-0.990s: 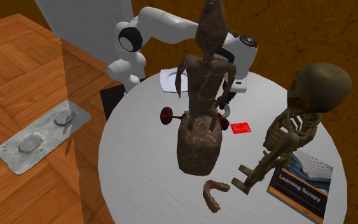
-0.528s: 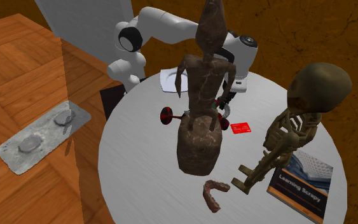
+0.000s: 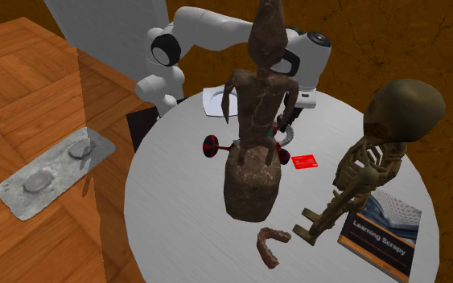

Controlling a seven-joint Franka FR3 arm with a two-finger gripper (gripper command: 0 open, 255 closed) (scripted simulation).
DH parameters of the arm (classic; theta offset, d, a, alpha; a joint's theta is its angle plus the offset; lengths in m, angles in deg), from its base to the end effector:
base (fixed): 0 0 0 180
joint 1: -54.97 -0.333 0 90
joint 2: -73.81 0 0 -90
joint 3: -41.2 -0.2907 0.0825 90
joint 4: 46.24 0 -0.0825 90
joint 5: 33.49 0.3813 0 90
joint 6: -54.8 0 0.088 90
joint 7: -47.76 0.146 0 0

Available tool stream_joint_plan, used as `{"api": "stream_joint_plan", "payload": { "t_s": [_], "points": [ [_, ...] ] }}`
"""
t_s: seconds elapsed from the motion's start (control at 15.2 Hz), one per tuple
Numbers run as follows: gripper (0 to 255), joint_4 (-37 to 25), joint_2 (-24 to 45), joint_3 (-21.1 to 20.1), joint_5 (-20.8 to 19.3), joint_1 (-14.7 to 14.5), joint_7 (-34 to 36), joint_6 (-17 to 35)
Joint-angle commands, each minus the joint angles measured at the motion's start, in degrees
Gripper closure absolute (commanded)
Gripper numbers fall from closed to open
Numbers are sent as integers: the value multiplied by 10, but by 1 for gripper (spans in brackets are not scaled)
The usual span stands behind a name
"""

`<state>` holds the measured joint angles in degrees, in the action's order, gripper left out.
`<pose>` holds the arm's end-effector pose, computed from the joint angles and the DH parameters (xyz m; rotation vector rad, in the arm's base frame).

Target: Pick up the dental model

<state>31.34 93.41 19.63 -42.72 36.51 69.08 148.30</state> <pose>0.5230 0.3701 0.4742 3.0490 0.4957 -0.0260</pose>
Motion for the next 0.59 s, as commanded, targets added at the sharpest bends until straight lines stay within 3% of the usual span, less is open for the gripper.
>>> {"api": "stream_joint_plan", "payload": {
  "t_s": [0.0,0.53],
  "points": [
    [255,-17,1,0,0,-2,0,-16],
    [255,-86,15,-1,-5,-11,-2,-71]
  ]
}}
